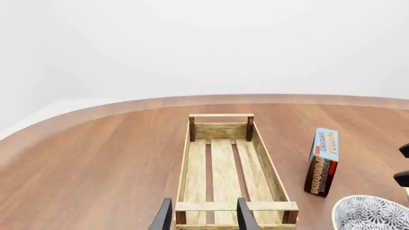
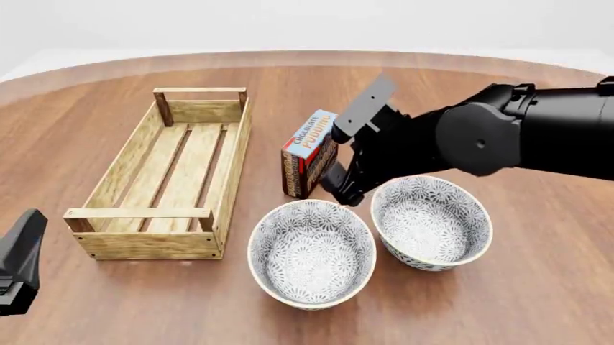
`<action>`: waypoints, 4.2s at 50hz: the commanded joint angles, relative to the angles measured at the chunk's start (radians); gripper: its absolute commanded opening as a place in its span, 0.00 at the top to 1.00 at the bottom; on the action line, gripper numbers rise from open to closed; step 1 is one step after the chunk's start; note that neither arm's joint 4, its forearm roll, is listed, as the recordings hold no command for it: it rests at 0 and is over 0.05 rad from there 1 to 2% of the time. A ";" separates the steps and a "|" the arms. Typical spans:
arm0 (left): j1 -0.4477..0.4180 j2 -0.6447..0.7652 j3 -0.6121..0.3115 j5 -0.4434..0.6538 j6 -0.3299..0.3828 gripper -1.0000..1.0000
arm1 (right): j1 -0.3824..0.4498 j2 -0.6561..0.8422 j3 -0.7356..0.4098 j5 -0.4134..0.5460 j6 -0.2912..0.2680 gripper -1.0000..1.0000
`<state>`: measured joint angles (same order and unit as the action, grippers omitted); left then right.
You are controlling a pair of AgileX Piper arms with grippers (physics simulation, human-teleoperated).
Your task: Stack the left bowl on the right bowl and place them in the tray.
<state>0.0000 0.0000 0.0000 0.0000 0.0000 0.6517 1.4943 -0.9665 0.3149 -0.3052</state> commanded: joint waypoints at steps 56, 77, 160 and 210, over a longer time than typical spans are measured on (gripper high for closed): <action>0.000 0.000 0.000 0.000 0.000 0.00 | 0.052 0.272 0.054 -0.179 0.067 0.00; 0.000 0.000 0.000 0.000 0.000 0.00 | 0.069 0.298 0.067 -0.209 0.084 1.00; 0.000 0.000 0.000 0.000 0.000 0.00 | -0.084 -0.311 -0.053 0.103 0.112 1.00; 0.000 0.000 0.000 0.000 0.000 0.00 | -0.432 -0.472 0.221 -0.072 0.467 1.00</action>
<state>0.0000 0.0000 0.0000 0.0000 0.0000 0.2759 1.0365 -0.8240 0.3133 0.0971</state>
